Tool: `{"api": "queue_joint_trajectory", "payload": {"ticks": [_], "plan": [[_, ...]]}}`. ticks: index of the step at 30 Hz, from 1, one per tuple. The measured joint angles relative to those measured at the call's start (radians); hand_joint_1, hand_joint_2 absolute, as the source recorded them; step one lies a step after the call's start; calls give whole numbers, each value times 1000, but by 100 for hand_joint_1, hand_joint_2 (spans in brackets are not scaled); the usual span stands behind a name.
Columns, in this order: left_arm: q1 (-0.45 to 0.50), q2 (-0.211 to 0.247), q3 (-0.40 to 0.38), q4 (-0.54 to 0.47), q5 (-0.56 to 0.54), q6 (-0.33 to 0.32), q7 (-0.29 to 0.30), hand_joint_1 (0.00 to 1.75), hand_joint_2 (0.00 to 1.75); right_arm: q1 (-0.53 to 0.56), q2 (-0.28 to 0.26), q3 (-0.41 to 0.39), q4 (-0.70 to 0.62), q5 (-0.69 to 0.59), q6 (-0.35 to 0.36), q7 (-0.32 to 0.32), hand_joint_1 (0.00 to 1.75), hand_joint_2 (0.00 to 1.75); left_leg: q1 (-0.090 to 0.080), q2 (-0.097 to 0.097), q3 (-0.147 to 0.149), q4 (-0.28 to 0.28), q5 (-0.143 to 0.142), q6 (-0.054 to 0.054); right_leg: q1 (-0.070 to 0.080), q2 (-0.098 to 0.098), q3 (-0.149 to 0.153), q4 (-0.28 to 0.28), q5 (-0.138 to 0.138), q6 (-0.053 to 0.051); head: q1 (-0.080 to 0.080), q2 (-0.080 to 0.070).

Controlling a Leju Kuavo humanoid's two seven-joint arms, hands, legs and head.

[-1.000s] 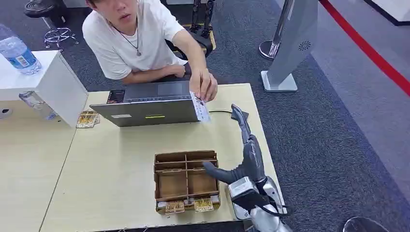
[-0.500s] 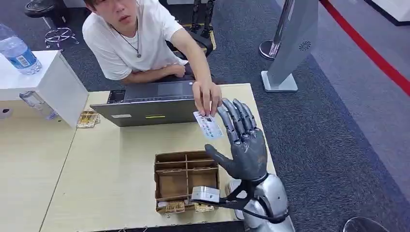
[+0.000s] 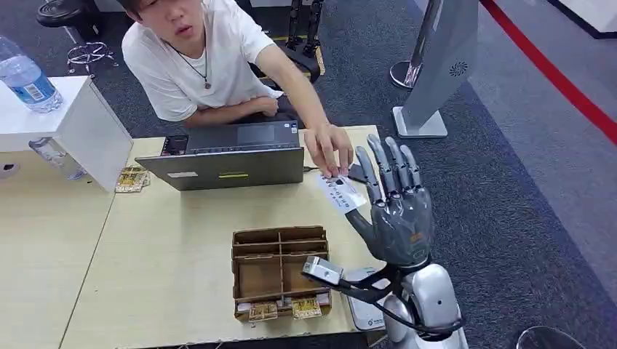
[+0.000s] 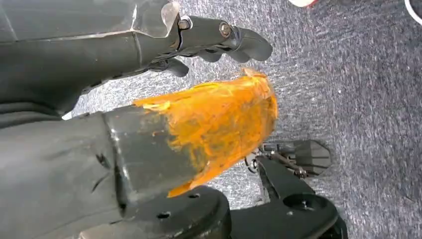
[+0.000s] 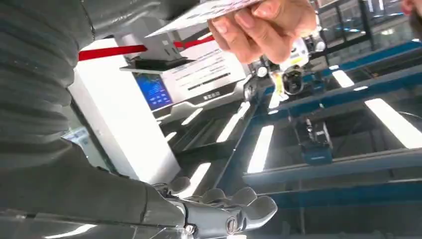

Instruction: Pass the card to the sensor for recognition and then transmit it.

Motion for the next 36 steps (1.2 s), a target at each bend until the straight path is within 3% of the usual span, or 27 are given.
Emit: {"api": "queue_joint_trajectory", "payload": {"ticks": [1,2,3,4,8,22,28,36], "plan": [[0,-1,0,0,0,0,2,0,0,0,0,3,0,5,0,15,0,175,0,0,0,0,0,0,0,0,0,0,0,0,0,0],[0,-2,0,0,-1,-1,2,0,0,-1,0,5,0,7,0,22,84,175,0,0,0,0,0,0,0,0,0,0,0,0,0,0],[0,-3,0,0,-1,-2,2,0,0,-1,-1,8,0,8,0,32,84,175,0,0,0,0,0,0,0,0,0,0,0,0,0,0],[0,-3,0,0,-2,-3,2,0,0,-2,-2,13,0,12,0,46,175,175,0,0,0,0,0,0,0,0,0,0,0,0,0,0],[0,-6,0,0,-5,-9,3,0,0,-6,-6,37,0,13,0,79,175,175,0,0,0,0,0,0,0,0,0,0,0,0,0,0],[0,-9,0,0,-11,-13,4,0,0,-12,-17,93,2,-31,0,109,175,175,0,0,0,0,0,0,0,0,0,0,0,0,0,0],[0,-10,0,0,-12,-13,4,0,0,-9,-17,96,2,-69,0,66,175,175,0,0,0,0,0,0,0,0,0,0,0,0,0,0],[0,-13,12,0,-12,-13,4,0,0,5,-10,68,34,-228,0,-94,175,175,0,0,0,0,0,0,0,0,0,0,0,0,0,0]]}}
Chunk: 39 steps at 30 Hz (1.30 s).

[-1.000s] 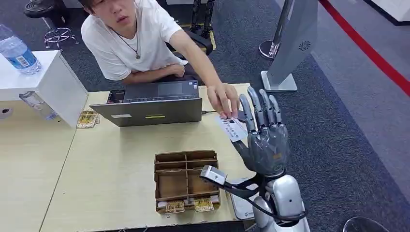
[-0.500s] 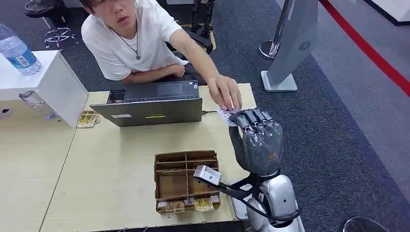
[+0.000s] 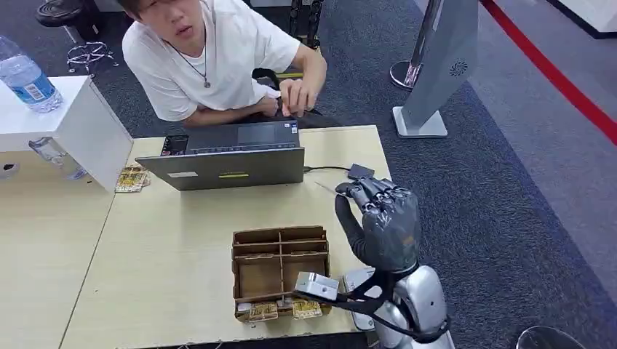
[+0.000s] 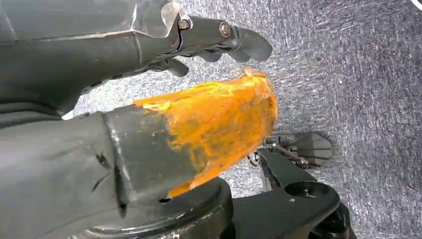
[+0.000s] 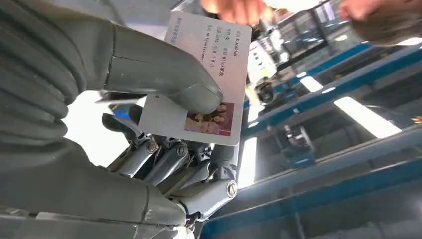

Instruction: Pass the card to the sensor for recognition and then transmit it.

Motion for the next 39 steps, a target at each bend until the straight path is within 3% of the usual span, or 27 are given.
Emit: {"api": "queue_joint_trajectory", "payload": {"ticks": [2,7,12,19,28,39], "plan": [[0,-1,6,0,0,0,-2,0,0,8,0,-5,19,-66,0,3,175,175,0,0,0,0,0,0,0,0,0,0,0,0,0,0],[0,-2,24,0,5,3,-9,0,0,49,-21,18,68,-270,0,89,175,175,0,0,0,0,0,0,0,0,0,0,0,0,0,0],[0,-1,42,0,8,8,-12,0,0,80,-93,58,98,-468,20,144,175,175,0,0,0,0,0,0,0,0,0,0,0,0,0,0],[2,1,67,0,12,17,-22,0,0,138,-174,53,129,-780,167,94,175,175,0,0,-1,0,0,0,0,0,0,0,0,0,0,0],[2,7,86,0,12,21,-29,0,0,170,-204,4,154,-904,268,61,175,175,0,0,0,0,0,0,0,0,0,0,0,0,0,0],[1,20,106,0,2,34,-41,0,0,187,-204,-120,235,-1095,483,21,175,175,0,0,0,0,0,0,0,0,0,0,0,0,0,0]]}}
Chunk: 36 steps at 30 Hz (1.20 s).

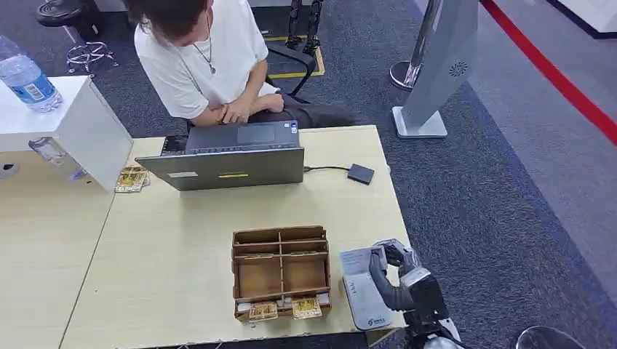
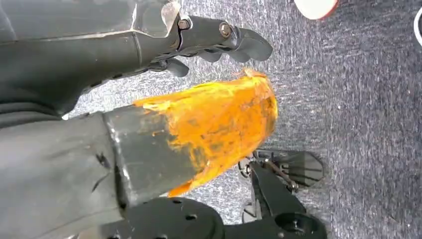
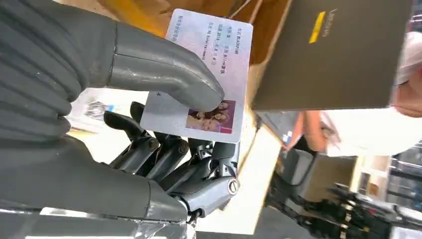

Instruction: Pass the card to the sensor for recognition and then transmit it.

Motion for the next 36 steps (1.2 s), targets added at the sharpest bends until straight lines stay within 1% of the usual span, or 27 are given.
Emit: {"api": "queue_joint_trajectory", "payload": {"ticks": [7,15,19,24,36], "plan": [[0,4,10,0,-1,0,0,0,0,9,0,-72,64,3,43,2,175,175,0,0,0,0,0,0,0,0,0,0,0,0,0,0],[0,5,23,0,-4,0,-1,0,0,8,0,-113,121,30,74,8,175,175,0,0,0,0,0,0,0,0,0,0,0,0,0,0],[0,5,28,0,-5,0,-2,0,0,7,0,-121,140,48,81,15,175,175,0,0,0,0,0,0,0,0,0,0,0,0,0,0],[0,5,30,0,-8,0,-2,0,0,7,-1,-121,152,101,85,29,175,175,0,0,0,0,0,0,0,0,0,0,0,0,0,0],[0,5,31,0,-17,-3,0,0,0,10,-25,-115,161,185,89,58,175,175,0,0,0,0,0,0,0,0,0,0,0,0,0,0]]}}
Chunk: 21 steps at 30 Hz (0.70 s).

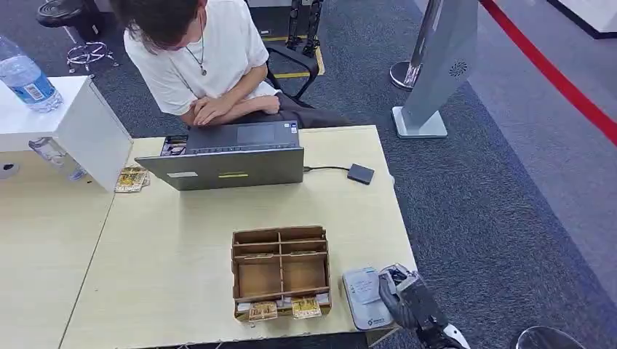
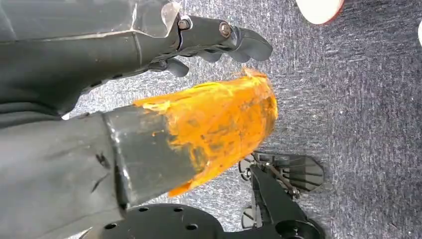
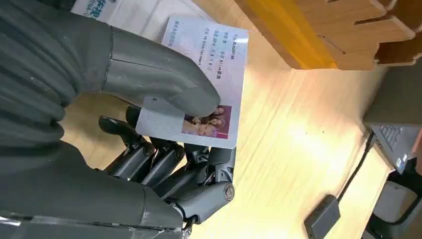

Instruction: Pass the card to the sensor for recognition and then transmit it.

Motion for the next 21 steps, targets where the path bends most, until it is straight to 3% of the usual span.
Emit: {"api": "queue_joint_trajectory", "payload": {"ticks": [7,13,21], "plan": [[0,-5,6,0,0,-11,10,0,0,10,-29,18,-9,76,-37,43,175,175,0,0,0,0,0,0,0,0,0,0,0,0,0,0],[0,-13,15,0,-1,-18,15,0,0,25,-49,42,-35,187,-127,102,175,175,0,0,0,0,0,0,0,0,0,0,0,0,0,0],[0,-24,16,0,-2,-18,18,0,0,41,-61,70,-72,236,-171,132,175,175,0,0,0,0,0,0,0,0,0,0,0,0,0,0]]}}
